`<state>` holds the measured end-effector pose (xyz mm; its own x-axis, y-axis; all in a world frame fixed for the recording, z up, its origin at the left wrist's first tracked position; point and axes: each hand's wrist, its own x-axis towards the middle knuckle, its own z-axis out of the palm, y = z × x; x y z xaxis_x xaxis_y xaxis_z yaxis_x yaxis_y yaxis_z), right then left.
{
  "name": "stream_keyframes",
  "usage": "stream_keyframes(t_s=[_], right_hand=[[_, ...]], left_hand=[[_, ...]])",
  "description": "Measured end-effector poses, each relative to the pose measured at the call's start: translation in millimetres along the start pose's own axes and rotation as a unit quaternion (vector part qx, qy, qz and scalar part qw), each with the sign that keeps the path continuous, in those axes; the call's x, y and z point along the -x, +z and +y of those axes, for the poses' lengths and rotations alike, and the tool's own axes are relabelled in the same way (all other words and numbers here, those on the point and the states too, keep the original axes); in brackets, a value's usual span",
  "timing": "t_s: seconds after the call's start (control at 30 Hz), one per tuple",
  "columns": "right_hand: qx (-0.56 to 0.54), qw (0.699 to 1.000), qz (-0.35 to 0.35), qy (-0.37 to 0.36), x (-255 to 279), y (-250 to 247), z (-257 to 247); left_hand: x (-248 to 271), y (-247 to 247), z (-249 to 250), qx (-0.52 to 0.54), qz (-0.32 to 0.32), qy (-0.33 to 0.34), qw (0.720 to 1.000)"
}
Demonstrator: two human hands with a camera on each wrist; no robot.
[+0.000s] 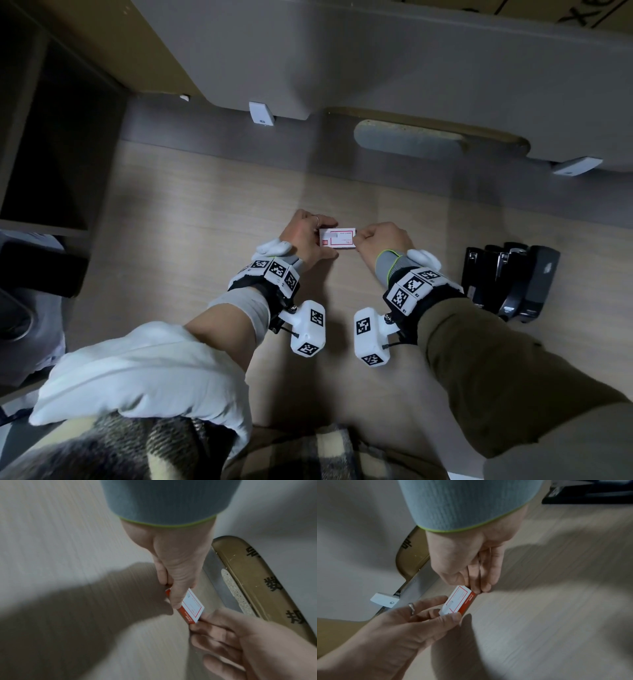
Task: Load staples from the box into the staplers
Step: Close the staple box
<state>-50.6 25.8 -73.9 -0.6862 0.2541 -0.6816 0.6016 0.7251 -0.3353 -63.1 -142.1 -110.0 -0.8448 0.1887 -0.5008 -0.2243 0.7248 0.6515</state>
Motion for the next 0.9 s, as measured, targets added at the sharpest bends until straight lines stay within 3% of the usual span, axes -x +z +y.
stream_keyframes(t_s=[0.13, 0.23, 0.33, 0.6, 0.7, 0.9], right_hand=[[-0.018, 1.0, 0.015, -0.007, 7.6, -12.4, 8.4], [-0.01, 0.999, 0.025, -0.033, 13.7, -26.3, 15.7], [0.004, 1.0, 0.019, -0.025, 22.7, -38.8, 32.4], [-0.053, 0.998, -0.017, 0.005, 42.8, -39.1, 87.6], [-0.064, 0.997, -0.028, -0.017, 44.0, -36.4, 108.0], [-0.106, 0.993, -0.01, -0.046, 57.5, -40.0, 146.2]], left_hand=[[4.0, 5.1, 16.0, 0.109, -0.019, -0.047, 0.993], [11.8, 17.0, 36.4, 0.189, -0.09, -0.1, 0.973], [24.2, 37.9, 58.1, 0.214, -0.137, -0.106, 0.961], [37.1, 61.5, 70.6, 0.145, -0.048, -0.115, 0.981], [31.6, 72.7, 74.5, 0.057, -0.008, -0.068, 0.996], [31.7, 109.1, 91.6, -0.02, -0.048, -0.052, 0.997]])
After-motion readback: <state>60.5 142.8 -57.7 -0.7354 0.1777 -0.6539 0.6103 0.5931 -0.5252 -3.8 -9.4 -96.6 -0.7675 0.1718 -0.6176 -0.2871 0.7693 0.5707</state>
